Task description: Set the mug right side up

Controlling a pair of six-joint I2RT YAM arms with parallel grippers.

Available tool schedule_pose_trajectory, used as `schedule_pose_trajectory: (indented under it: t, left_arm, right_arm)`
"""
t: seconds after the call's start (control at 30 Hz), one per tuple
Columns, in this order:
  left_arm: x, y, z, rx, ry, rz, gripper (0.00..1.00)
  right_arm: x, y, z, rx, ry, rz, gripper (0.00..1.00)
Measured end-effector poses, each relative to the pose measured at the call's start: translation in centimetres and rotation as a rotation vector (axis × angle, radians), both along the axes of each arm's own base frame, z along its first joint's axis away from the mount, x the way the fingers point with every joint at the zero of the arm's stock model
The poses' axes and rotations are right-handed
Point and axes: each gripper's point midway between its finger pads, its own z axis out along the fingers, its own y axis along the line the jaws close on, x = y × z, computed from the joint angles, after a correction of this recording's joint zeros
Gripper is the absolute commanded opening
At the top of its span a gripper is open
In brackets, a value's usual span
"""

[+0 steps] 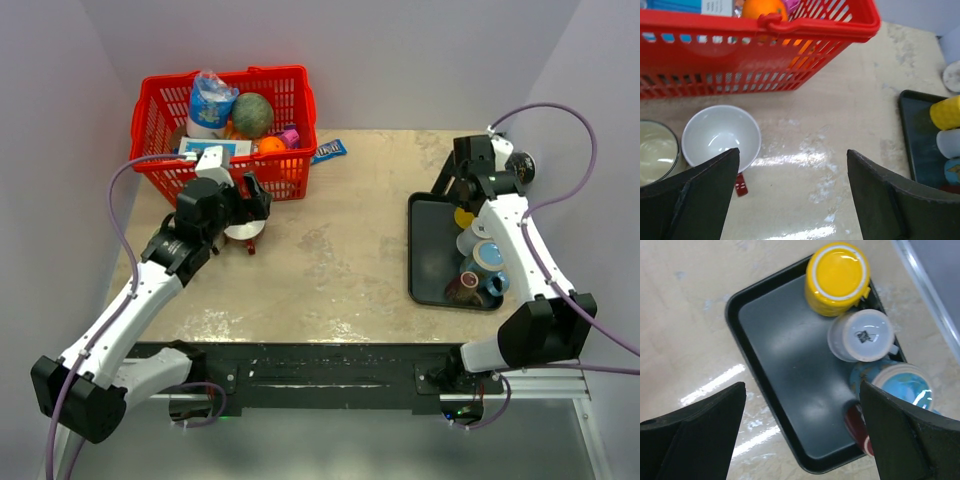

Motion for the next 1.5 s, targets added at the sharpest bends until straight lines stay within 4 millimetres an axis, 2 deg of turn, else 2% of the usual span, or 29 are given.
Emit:
schedule_pose_trajectory:
  t: [0.1,0.27,0.37,0.47,0.73,0.83,1.0,1.1,1.23,1.5]
  left_arm:
    - [0.4,-1.3,0.4,-0.021,-0.039,-0.06,0.97]
    - [0.5,-2.9,-1.2,-0.029,-0.025,-0.147,0.99]
    - [0.5,-3.7,-1.9,-0.038,-0.018,-0.188,0.99]
    - [0.7,-4.3,-2.2,-0.04,-0.016,-0.216,0.99]
    - [1.0,-5.0,-2.7,-0.037,-0.014,-0.252,0.99]
    - [1.0,-5.1,-2.7,-0.04,-0.02,-0.255,0.99]
    - [1.1,-5.1,-3.6,-0.035,-0.003,-0.257,0.99]
    - [1.2,-5.3,-4.1,-0.032,0.012,-0.26,0.99]
    - [1.4,-5.4,-5.1,-0.026,0.036,-0.262,0.99]
    - [1.7,-5.6,-6.4,-0.017,0.072,-0.266,0.99]
  right_arm:
    - [-1.2,-0.9,0.1,-0.019,0.028,-0.021,0.99]
    - [-4.3,-1.2,0.8,-0.015,0.056,-0.027,0.99]
    - [-6.5,-1.9,0.6,-0.009,0.08,-0.055,0.99]
    - [-8.4,-3.2,-0.8,-0.005,0.135,-0.112,0.99]
    - [-11.8,-7.3,-4.8,0.016,0.255,-0.278,0.99]
    - [-12.9,-7.8,-5.6,0.04,0.27,-0.298,0.99]
    - [-12.8,-6.9,-6.4,0.109,0.272,-0.261,0.99]
    - [-12.6,-5.5,-6.9,0.183,0.268,-0.228,0.98]
    - [-13.2,-3.8,-7.8,0.271,0.275,-0.207,0.96]
    - [-15.1,-2.0,-11.4,0.366,0.383,-0.232,0.91]
